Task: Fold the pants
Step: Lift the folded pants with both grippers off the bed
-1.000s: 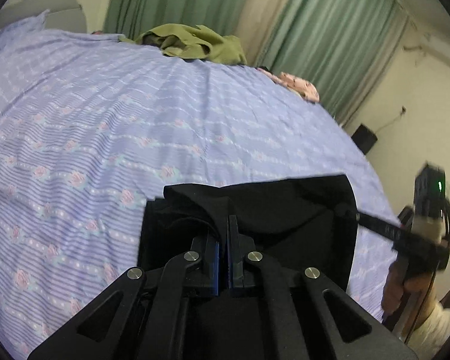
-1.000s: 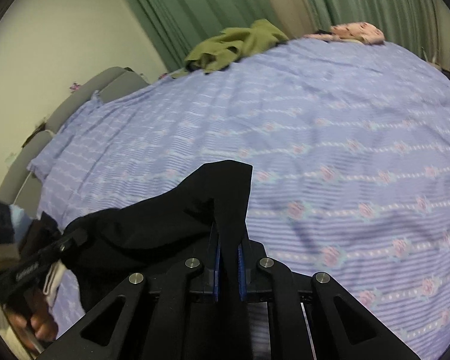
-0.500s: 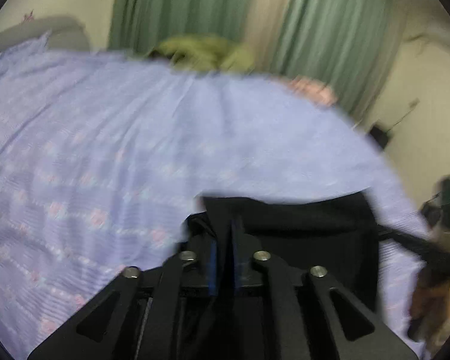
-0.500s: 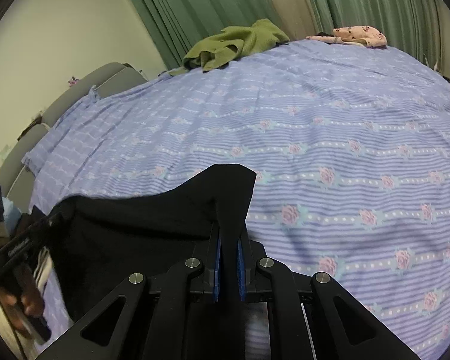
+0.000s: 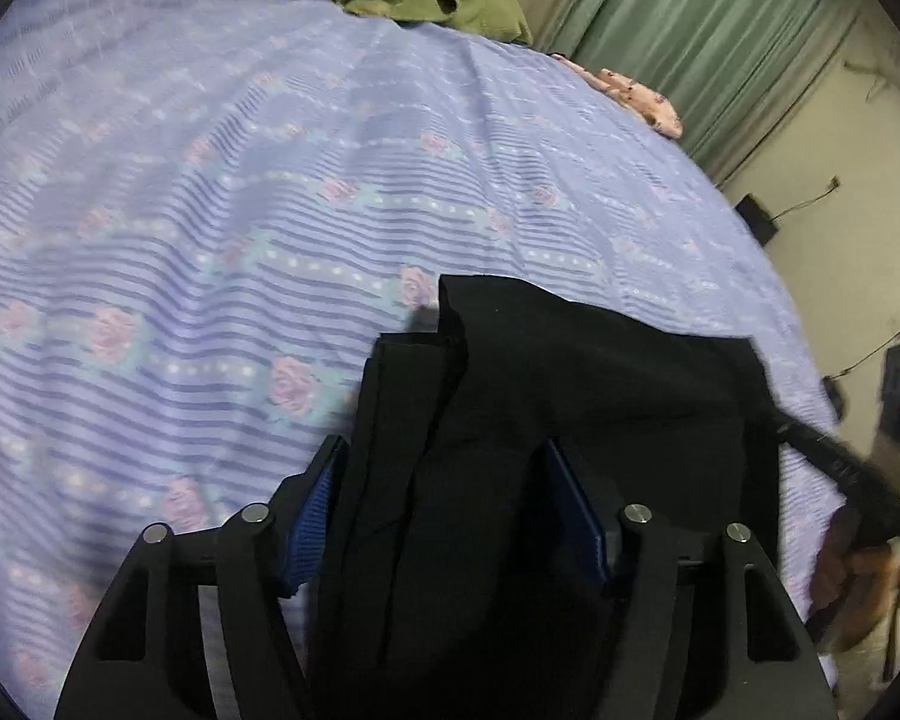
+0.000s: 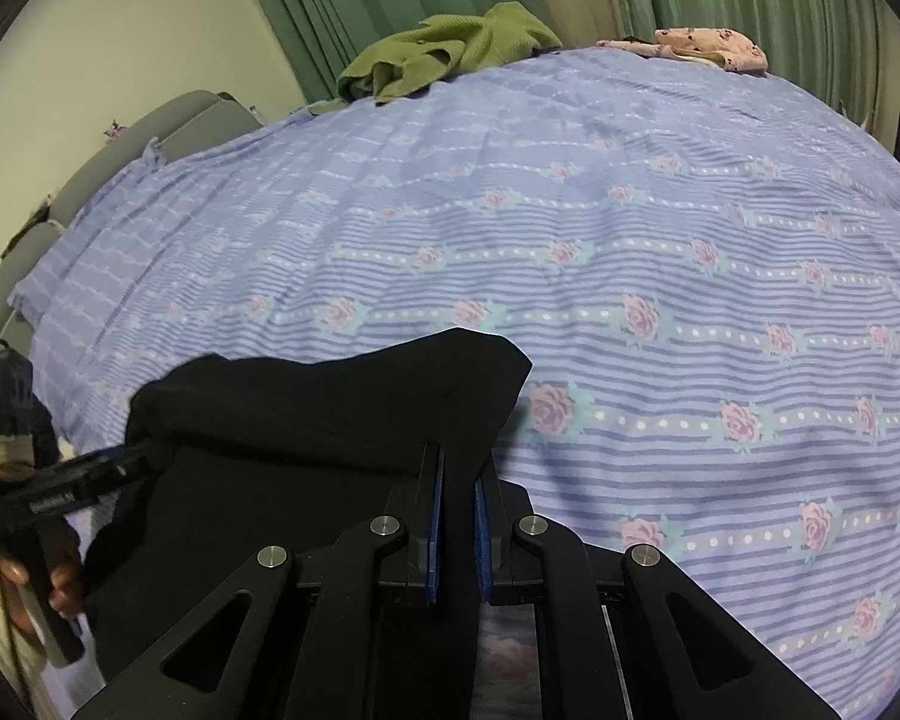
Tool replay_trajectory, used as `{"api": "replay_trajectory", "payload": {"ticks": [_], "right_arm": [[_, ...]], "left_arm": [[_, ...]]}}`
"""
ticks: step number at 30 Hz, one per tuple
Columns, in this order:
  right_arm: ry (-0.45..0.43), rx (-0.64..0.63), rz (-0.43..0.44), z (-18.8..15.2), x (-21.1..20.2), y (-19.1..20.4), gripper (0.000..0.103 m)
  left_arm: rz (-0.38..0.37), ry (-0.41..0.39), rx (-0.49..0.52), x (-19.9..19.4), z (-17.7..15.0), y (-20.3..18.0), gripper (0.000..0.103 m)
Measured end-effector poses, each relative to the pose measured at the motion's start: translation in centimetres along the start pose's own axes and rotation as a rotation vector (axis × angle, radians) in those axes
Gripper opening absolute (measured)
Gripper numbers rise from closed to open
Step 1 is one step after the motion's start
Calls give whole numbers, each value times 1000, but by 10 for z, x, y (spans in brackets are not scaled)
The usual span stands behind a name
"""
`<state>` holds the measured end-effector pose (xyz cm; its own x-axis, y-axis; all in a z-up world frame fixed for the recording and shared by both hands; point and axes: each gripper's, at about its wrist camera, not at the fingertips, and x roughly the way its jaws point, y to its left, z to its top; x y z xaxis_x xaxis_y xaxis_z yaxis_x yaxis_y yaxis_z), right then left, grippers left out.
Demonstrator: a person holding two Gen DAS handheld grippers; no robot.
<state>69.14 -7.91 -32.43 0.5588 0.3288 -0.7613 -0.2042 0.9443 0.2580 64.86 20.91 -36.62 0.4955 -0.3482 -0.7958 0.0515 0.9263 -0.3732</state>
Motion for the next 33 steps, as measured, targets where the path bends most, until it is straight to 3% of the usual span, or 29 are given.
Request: {"api": "replay_trajectory", "payload": {"ticks": [4, 7, 9, 11, 13, 18, 22, 26, 33], "right_arm": [[14, -32, -36, -3, 9, 3, 10], [14, -69, -63, -5, 12, 10, 10], [10, -93, -73, -6, 12, 15, 10], [8, -116, -79, -6, 12, 19, 10], [5, -109, -60, -6, 11, 17, 10], [22, -102, -50, -3, 19, 13, 11], [41, -36, 2, 1, 28, 1, 14], [38, 23, 46, 1, 28, -7, 12], [-50, 27, 91, 8, -20, 2, 9]], "left_arm": [[-85, 58, -65, 17, 4, 11, 68], [-158, 95, -86, 13, 4, 17, 64], [-259, 160, -97, 13, 2, 20, 58], [-312, 198, -61, 12, -2, 17, 57], [-292, 200, -9, 16, -3, 15, 58], [-303, 189, -97, 29, 5, 18, 69], [-267, 190, -124, 31, 12, 12, 68], [-231, 142, -141, 17, 14, 1, 53], [-212, 9, -101, -34, 10, -26, 24]]}}
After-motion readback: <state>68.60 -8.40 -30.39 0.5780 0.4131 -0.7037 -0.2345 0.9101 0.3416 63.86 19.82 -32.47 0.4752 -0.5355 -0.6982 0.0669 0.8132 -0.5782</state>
